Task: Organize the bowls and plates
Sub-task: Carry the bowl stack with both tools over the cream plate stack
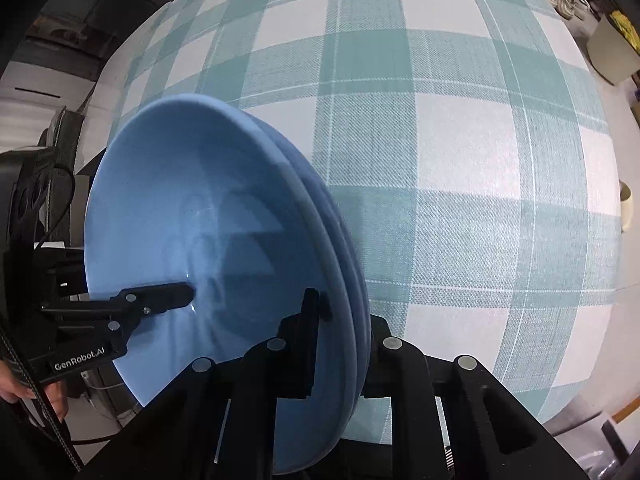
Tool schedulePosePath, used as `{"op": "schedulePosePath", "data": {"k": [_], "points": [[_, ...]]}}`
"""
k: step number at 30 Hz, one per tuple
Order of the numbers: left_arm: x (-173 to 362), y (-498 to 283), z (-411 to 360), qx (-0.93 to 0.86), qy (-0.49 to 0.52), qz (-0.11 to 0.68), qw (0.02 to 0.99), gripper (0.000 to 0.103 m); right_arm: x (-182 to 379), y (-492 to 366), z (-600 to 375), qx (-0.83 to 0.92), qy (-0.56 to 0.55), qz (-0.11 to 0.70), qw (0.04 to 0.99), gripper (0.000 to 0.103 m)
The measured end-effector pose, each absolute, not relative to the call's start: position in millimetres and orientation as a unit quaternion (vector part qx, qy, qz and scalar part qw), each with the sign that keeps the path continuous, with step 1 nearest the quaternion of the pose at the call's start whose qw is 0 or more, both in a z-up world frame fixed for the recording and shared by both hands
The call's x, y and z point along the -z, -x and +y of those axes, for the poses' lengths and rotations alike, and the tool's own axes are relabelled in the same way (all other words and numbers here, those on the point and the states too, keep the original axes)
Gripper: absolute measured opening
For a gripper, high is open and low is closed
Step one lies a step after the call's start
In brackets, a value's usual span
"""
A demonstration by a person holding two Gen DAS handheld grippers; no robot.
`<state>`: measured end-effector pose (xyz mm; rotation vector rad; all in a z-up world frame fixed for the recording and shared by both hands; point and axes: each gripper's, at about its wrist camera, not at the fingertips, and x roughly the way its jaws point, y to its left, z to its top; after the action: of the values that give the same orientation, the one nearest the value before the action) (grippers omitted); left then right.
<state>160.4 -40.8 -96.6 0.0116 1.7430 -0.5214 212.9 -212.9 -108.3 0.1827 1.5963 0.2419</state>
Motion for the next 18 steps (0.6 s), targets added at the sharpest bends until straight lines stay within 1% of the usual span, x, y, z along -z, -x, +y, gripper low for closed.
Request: {"op": "schedulePosePath", "data": {"k": [8,18], "points": [[88.1,-171.7,-20.9,0.215,0.010,0.749,0.627,0.014,90.3,-221.8,-201.9,-0.117,-0.077,0.710,0.690,0.013],[69.2,-164.9,29.4,0.179,0.039,0.740,0.647,0.014,74.1,-238.5,-146.2,-0.152,-0.065,0.715,0.679,0.013]]}}
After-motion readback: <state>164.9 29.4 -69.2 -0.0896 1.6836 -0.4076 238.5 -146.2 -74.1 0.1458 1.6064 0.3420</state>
